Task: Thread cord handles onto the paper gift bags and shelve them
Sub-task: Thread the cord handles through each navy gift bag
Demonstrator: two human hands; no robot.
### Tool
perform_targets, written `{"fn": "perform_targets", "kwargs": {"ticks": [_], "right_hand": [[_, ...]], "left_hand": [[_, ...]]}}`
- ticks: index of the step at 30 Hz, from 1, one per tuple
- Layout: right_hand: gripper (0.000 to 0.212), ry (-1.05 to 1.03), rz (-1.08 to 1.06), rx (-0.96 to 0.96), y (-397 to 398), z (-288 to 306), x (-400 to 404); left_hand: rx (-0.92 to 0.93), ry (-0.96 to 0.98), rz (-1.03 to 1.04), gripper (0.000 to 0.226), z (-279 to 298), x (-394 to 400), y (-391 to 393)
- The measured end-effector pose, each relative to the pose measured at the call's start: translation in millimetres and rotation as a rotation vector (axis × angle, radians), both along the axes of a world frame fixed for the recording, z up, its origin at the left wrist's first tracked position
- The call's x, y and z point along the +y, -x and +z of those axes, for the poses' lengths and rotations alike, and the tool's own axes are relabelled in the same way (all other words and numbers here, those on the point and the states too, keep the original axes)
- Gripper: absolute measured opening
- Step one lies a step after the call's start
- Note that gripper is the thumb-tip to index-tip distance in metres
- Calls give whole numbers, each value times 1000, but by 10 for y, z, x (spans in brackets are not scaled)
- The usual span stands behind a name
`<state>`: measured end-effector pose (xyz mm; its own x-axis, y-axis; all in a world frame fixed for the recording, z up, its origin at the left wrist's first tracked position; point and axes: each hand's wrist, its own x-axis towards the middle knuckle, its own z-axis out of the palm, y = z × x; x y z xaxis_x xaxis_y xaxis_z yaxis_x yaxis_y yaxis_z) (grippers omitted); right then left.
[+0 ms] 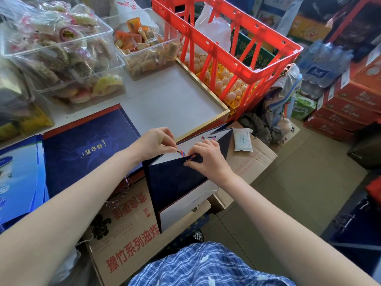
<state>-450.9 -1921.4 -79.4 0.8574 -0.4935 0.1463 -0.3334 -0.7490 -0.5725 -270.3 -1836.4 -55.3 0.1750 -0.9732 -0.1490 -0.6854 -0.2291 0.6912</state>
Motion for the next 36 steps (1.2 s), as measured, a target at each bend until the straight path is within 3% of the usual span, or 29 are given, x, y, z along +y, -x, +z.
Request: {"fn": "perform_targets", "kwargs": {"ticks": [5, 9, 17, 23, 27, 30, 36], "right_hand": [[14, 1, -36, -7, -76, 7, -82], [13, 40, -27, -37, -90, 1, -81], [12, 155, -57, -98, -59, 257, -199], [12, 73, -95, -121, 61, 381, -199], [11, -53, -290, -201, 146, 533, -340], [10, -59, -393, -251, 192, 676, -510], [27, -199, -228, -110, 123, 707, -399]], "left_hand": [[14, 60, 10, 27, 26, 79, 65], [-207, -3, -20, 12, -72, 162, 130], [-336, -44, 35, 17, -144, 59, 83], [-425, -69, 90, 23, -142, -30, 4], [-511, -70, 124, 20, -167, 9, -37], [-472, -38, 168, 16, -206, 93, -85], [-404, 38, 84, 11, -221, 104, -102]]}}
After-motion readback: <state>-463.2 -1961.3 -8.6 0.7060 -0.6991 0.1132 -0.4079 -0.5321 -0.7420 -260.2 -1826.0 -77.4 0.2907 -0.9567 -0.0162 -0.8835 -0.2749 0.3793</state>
